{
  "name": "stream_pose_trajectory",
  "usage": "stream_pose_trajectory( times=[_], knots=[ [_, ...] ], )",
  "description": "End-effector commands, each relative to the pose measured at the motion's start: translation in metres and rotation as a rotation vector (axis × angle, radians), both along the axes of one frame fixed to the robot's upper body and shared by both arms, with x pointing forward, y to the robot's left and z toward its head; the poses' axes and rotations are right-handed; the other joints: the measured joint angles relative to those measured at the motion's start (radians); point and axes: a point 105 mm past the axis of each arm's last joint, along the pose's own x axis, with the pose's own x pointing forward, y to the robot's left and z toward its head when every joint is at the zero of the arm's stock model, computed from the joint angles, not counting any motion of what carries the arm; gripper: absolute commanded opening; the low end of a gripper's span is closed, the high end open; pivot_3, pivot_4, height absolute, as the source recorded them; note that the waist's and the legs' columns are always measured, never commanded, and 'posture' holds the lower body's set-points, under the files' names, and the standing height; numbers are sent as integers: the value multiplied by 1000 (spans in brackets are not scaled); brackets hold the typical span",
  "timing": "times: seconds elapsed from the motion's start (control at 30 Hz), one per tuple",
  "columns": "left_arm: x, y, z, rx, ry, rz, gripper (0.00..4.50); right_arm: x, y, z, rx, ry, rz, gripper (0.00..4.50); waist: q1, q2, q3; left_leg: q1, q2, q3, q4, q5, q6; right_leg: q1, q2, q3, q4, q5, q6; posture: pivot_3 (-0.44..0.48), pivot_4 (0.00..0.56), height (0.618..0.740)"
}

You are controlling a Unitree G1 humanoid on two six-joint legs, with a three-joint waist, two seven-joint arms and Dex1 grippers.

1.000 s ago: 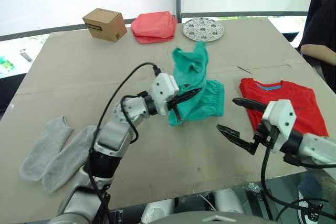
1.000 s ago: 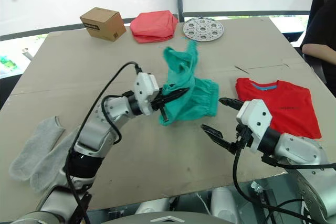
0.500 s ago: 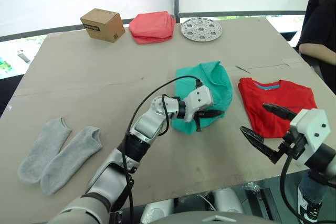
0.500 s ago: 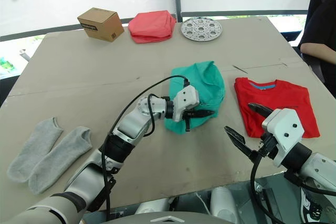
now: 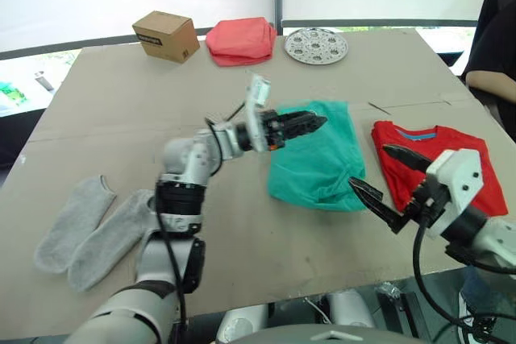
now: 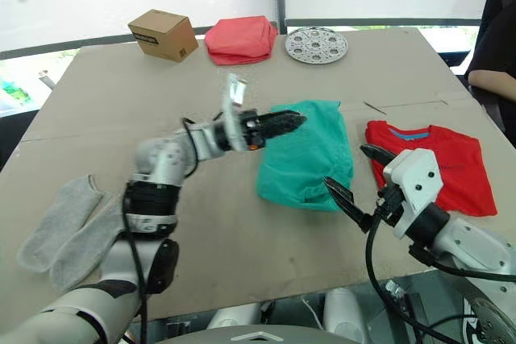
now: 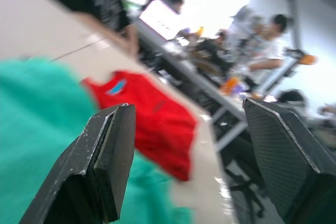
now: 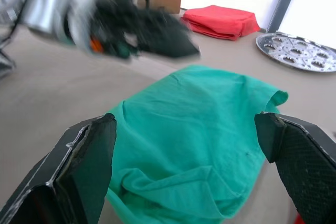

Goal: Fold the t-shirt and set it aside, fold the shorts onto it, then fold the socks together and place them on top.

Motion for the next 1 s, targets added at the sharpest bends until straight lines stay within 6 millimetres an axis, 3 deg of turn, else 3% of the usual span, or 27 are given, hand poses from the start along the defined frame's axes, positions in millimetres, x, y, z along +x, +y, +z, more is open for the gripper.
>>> stream_pose_trajectory(
  times=[0.03,0.1,0.13,0.17,0.27,0.33,0.47,0.6,0.7,0.8,0.9,1.0],
  knots=[
    [20,-3,-28,152,-61,114,3524,10,-3,-6,7,30,-69,4500,-3,0,0,0,0,0,-1,0,0,-1,0,0,0,0,0,0,150,740],
    [23,1,-59,256,-43,139,3524,22,-5,-10,-12,38,-137,4500,-8,0,0,1,0,1,-2,0,0,-1,0,1,0,0,0,0,150,740],
    [22,2,-66,276,-48,132,3524,27,-8,-12,-20,45,-174,4500,-10,0,0,1,0,2,-3,0,0,-2,0,2,0,0,0,0,150,740],
    [21,4,-64,261,-71,129,3524,34,-8,-13,-27,47,-201,4500,-9,0,0,1,0,3,-4,0,0,-2,0,3,0,0,0,0,150,740],
    [17,11,-22,59,-163,115,3524,56,-8,-13,-56,37,-297,4500,-13,1,0,1,2,4,-4,0,0,-3,0,3,0,0,-1,0,150,740],
    [8,23,-4,2,-205,95,3524,73,-9,-19,-19,100,-368,4500,-16,0,0,-1,2,5,-5,0,0,-7,0,4,2,1,-1,0,150,740],
    [-29,47,29,-87,-260,3,4477,95,4,-21,140,206,-344,4500,-24,1,0,-2,3,5,-5,2,-3,-9,1,4,2,2,-3,0,150,740],
    [-71,91,37,34,-291,-64,4477,123,12,-30,170,297,-361,4500,-37,3,0,-2,1,5,-6,1,-1,-8,0,5,2,2,-3,0,150,740],
    [-98,103,39,98,-286,-117,4477,135,12,-44,134,356,-388,4500,-54,4,1,1,3,9,-8,0,0,-9,2,8,3,2,-3,0,150,740],
    [-111,108,40,138,-299,-128,4477,141,16,-58,118,428,-393,4500,-50,6,2,1,3,7,-8,0,0,-8,2,6,3,2,-3,0,150,740],
    [-117,120,37,166,-293,-87,4477,143,49,-75,154,538,-256,4500,-59,6,2,1,3,8,-8,0,0,-8,2,7,2,2,-3,0,150,740],
    [-118,123,33,183,-298,-57,4477,141,75,-68,287,590,-125,4500,-66,5,1,2,3,9,-8,0,0,-8,2,7,3,2,-3,0,150,740]
  ],
)
